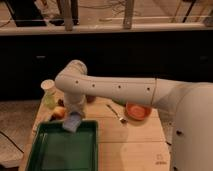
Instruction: Place sponge in tray
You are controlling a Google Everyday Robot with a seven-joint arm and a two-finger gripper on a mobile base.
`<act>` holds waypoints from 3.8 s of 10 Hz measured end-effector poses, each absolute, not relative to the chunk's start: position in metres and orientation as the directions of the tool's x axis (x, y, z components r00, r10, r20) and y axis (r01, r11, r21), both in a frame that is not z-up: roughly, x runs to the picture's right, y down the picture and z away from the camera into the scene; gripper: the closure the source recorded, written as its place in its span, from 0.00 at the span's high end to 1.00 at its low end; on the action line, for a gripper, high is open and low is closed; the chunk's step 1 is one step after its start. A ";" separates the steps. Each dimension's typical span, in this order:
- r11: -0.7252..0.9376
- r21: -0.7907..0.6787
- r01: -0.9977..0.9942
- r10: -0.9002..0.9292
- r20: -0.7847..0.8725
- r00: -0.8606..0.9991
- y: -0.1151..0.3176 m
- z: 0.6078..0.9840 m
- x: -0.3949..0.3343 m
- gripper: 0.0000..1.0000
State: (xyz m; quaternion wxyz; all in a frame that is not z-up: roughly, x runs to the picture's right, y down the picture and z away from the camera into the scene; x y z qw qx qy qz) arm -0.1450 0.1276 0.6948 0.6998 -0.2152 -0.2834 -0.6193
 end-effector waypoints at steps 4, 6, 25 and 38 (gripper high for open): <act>0.145 0.076 0.986 -0.727 0.685 0.054 0.138 0.705 -0.156 0.03; 0.141 0.089 0.986 -0.716 0.697 0.040 0.145 0.711 -0.158 0.03; 0.108 0.184 0.977 -0.616 0.784 -0.080 0.186 0.742 -0.151 0.03; 0.109 0.174 0.979 -0.594 0.801 -0.076 0.186 0.748 -0.148 0.54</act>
